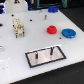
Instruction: Insert the blue gear onto the right peg, followed by the red gear
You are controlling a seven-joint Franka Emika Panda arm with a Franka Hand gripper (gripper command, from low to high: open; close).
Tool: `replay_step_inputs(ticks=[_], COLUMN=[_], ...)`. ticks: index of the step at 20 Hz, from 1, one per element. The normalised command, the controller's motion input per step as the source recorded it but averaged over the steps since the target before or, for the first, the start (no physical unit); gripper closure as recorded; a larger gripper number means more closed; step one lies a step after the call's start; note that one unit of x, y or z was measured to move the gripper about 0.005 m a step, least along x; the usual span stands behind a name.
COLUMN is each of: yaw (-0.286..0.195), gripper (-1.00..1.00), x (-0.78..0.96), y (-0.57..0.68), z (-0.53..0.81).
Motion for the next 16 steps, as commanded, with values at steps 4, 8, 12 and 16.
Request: replay_step_inputs(ticks=[4,8,12,16], yaw=[0.000,0.000,0.000,0.000], gripper=[-1.00,-1.00,-1.00,-1.00], x=[-0.22,-0.13,-0.03,-0.01], y=[0.66,0.70,0.68,0.61], z=[0.00,0.00,-0.04,-0.14])
